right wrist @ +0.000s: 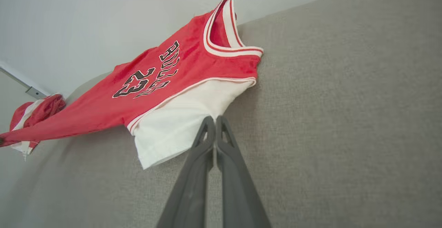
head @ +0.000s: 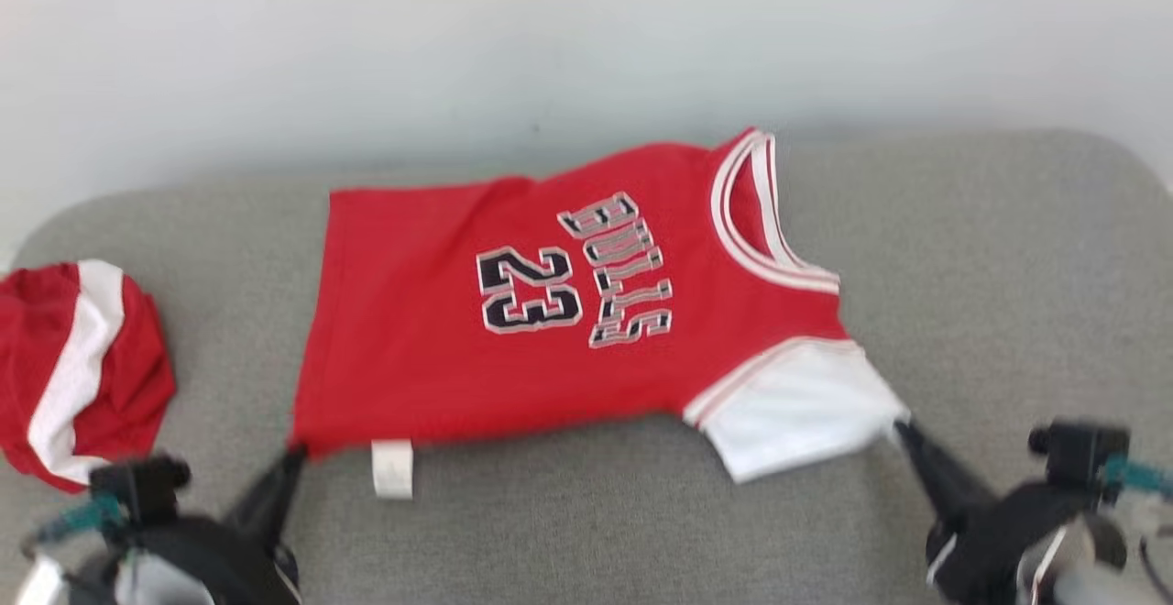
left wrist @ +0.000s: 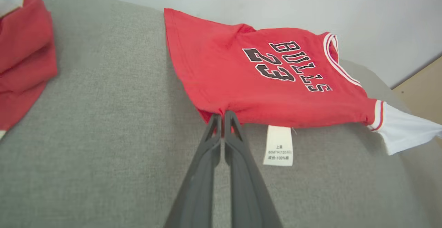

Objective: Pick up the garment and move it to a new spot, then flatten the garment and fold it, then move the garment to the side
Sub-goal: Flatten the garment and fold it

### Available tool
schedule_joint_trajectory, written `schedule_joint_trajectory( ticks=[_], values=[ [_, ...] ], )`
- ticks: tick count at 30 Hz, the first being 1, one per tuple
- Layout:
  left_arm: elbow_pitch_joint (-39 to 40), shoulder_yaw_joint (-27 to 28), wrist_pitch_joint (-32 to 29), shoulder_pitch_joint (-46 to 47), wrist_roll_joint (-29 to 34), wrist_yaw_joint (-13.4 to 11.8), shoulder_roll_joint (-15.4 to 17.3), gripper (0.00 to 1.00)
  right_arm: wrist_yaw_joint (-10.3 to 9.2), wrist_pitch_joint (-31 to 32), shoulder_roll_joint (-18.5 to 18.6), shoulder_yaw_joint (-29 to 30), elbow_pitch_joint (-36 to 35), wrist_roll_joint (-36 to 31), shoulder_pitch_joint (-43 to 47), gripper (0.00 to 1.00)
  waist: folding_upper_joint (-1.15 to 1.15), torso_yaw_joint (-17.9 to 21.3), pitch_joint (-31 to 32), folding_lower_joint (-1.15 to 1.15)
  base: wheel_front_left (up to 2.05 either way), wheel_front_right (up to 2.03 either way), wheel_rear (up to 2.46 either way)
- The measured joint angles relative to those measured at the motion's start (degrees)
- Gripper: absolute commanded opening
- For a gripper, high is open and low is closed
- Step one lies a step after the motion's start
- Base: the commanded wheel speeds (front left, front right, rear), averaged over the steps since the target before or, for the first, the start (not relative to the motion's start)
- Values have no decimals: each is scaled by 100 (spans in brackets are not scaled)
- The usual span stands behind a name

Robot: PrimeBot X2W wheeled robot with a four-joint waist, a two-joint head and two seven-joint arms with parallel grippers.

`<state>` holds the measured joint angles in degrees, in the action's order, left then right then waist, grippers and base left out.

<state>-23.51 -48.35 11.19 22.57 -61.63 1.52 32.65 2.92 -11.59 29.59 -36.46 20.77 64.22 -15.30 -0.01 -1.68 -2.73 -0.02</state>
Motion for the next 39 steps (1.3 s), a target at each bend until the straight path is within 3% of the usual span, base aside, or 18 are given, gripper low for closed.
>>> schedule_joint_trajectory(
  ticks=[6, 13, 23, 29, 39],
  values=[
    [198, -304, -5, -689, 73, -283, 44, 0, -152, 57, 57, -241, -300, 33, 796, 0, 0, -10, 377, 0, 0, 0, 0],
    [580, -346, -5, -915, 97, -541, 189, 0, -411, 77, 433, -176, -821, 218, 1449, 0, 0, -2, 737, 1, 0, 0, 0],
    [1017, -431, -134, -1536, 33, -713, 423, 0, -749, 320, 768, -181, -1437, 511, 2212, 0, 0, 3, 735, 2, 0, 0, 0],
    [1113, -410, -158, -1538, 45, -765, 363, 0, -905, 463, 755, -372, -1519, 244, 2162, 0, 1, 22, 563, 2, 0, 0, 0],
    [1210, -381, -267, -1268, 270, -813, 199, 0, -998, 698, 588, -460, -1668, -134, 1621, 0, 1, 5, 239, 2, 0, 0, 0]
  ],
)
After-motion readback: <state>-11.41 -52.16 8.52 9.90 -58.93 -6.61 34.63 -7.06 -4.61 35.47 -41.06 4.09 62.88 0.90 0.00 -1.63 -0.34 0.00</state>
